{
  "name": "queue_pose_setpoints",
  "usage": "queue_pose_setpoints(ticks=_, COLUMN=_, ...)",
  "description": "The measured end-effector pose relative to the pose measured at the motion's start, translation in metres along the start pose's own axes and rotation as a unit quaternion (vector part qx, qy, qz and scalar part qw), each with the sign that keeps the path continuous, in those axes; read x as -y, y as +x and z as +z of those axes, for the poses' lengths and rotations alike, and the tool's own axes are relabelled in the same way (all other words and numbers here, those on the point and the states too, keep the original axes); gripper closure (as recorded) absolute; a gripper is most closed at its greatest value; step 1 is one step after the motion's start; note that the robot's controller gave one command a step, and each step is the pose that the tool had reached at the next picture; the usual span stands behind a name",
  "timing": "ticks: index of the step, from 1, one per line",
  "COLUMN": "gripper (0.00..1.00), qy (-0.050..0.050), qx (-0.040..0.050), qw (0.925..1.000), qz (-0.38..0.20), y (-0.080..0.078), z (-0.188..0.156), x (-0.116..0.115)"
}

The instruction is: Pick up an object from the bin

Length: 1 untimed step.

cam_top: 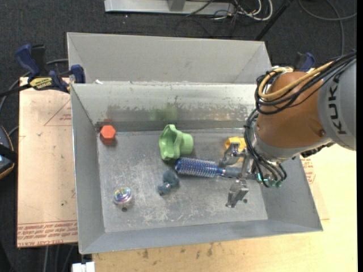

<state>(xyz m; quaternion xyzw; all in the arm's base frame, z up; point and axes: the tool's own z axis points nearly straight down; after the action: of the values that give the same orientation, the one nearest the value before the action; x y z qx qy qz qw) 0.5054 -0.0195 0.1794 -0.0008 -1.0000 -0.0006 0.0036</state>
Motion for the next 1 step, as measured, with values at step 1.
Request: queue_pose_setpoints(ticks=1, gripper=0.00, qy=0.000, qx=0.0038, qw=0.9920, qz=0.126, y=-0.0848, z=0.1062, x=-0.0347)
